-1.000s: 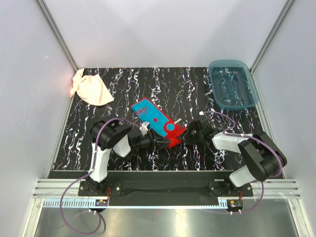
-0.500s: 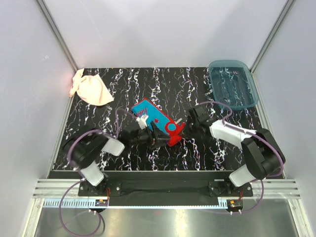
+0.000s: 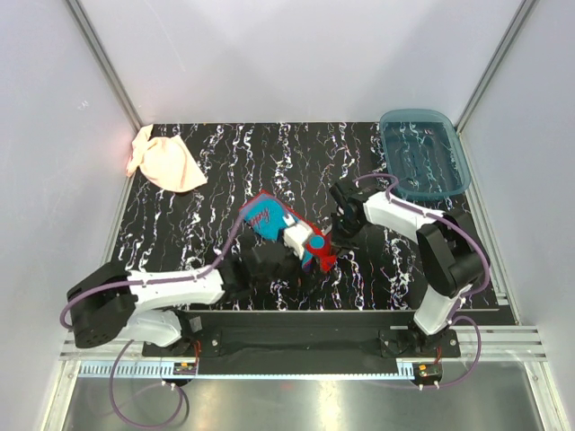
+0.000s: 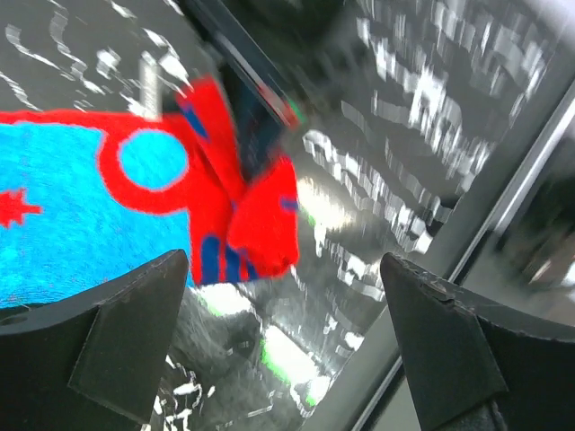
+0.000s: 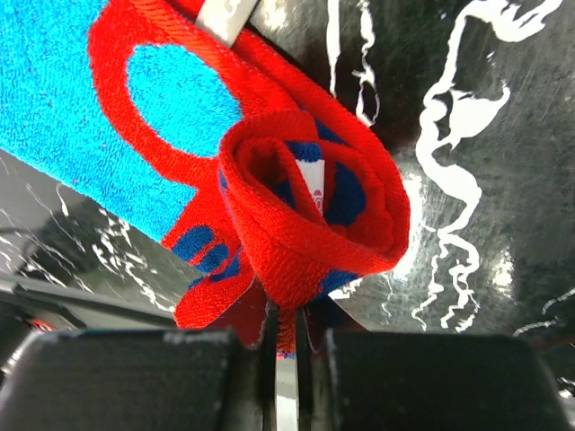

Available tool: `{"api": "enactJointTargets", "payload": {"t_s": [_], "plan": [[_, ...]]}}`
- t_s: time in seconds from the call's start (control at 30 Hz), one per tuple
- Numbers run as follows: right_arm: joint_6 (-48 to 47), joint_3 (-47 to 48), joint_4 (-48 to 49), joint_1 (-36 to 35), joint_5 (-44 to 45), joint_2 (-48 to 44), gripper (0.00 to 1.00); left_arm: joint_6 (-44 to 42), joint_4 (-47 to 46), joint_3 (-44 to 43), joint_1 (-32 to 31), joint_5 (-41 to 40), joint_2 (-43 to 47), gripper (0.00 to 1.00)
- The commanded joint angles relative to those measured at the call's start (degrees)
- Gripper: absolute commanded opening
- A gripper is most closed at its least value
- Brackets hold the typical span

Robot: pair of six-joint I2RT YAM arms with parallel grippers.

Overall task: Roll the towels
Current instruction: Roll the towel

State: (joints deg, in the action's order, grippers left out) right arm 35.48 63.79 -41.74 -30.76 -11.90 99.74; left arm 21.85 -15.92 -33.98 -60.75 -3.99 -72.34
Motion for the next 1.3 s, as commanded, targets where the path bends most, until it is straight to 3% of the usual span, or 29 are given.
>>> {"api": "enactJointTargets", "payload": {"t_s": [0.0, 0.3, 0.6, 0.9, 1.13, 1.23, 1.27], "plan": [[-4.02, 3.79, -6.08, -0.35, -2.51, 0.54, 0.00, -10.41, -1.91, 0.31, -5.77, -7.52, -2.97, 0.95], [-4.11, 3.36, -6.69, -0.35, -3.83, 0.37, 0.00, -11.56, -6.58, -3.37, -10.08, -8.58, -11.33, 0.96], [-3.32, 0.55, -5.64, -0.44, -4.71, -0.95, 0.00, -11.56, -8.60, -8.12, -10.18, -7.61, -17.22, 0.92], [-2.97, -1.30, -4.14, -0.96, -7.08, -1.92, 0.00, -8.58, -10.44, -8.30, -9.03, -1.91, -21.00, 0.63], [-3.14, -0.51, -4.14, -0.96, -7.35, -1.83, 0.00, -6.29, -8.78, -7.86, -7.98, 1.44, -20.74, 0.50], [-3.05, 0.46, -4.32, -0.96, -6.82, -2.10, 0.08, -2.08, -8.07, -6.72, -6.05, 3.54, -19.69, 0.50], [-2.97, 0.98, -4.58, -0.96, -6.47, -2.36, 0.19, 1.24, -7.98, -6.19, -4.48, 3.64, -18.73, 0.50]]}}
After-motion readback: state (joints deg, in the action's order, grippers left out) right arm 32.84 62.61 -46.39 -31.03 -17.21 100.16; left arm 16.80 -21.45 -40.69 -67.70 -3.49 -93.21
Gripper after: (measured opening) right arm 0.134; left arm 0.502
